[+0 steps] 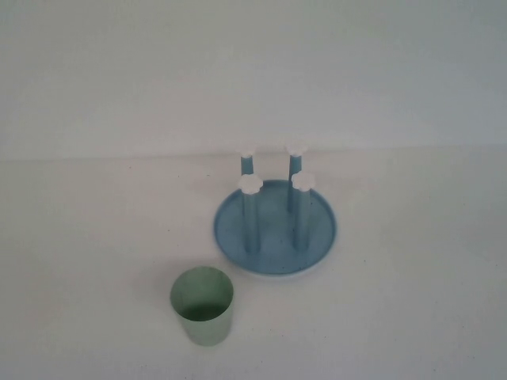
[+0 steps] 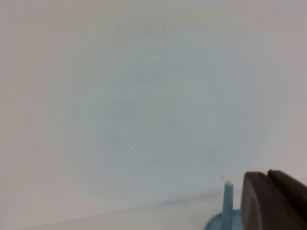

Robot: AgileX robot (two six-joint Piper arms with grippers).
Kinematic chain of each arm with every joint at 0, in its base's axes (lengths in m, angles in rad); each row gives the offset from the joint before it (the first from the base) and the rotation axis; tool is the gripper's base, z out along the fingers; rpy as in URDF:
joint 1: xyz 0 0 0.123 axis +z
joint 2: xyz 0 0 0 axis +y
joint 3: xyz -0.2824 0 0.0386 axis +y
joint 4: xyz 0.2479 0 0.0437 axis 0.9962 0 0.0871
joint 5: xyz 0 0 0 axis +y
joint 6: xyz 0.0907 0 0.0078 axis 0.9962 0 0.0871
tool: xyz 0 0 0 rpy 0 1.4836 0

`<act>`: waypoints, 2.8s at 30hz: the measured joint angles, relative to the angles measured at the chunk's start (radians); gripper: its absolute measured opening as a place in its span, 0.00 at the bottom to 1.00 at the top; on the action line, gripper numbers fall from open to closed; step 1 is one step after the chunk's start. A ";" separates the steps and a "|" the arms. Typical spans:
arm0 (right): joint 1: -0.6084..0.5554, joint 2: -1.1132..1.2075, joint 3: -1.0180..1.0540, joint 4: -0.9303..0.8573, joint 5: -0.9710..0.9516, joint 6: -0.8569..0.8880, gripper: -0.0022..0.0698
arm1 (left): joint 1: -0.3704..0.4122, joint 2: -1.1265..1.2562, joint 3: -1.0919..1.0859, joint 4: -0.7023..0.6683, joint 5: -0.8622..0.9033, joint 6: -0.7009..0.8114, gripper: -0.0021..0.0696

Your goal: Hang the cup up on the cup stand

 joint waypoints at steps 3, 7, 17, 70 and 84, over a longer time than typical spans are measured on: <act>0.000 0.043 0.004 0.004 0.091 -0.076 0.03 | -0.002 0.000 0.000 0.000 -0.004 -0.013 0.02; 0.008 0.050 0.027 0.087 0.141 -0.105 0.03 | -0.002 0.002 0.000 -0.004 0.074 -0.031 0.02; 0.087 0.081 0.130 0.183 0.292 -0.266 0.03 | -0.002 0.157 0.000 -0.037 0.151 -0.033 0.02; 0.534 0.689 0.033 0.283 0.390 -0.540 0.03 | -0.239 1.482 -0.689 0.135 0.547 0.254 0.46; 0.534 0.689 0.033 0.283 0.404 -0.563 0.03 | -0.366 1.652 -0.727 0.348 0.490 0.136 0.46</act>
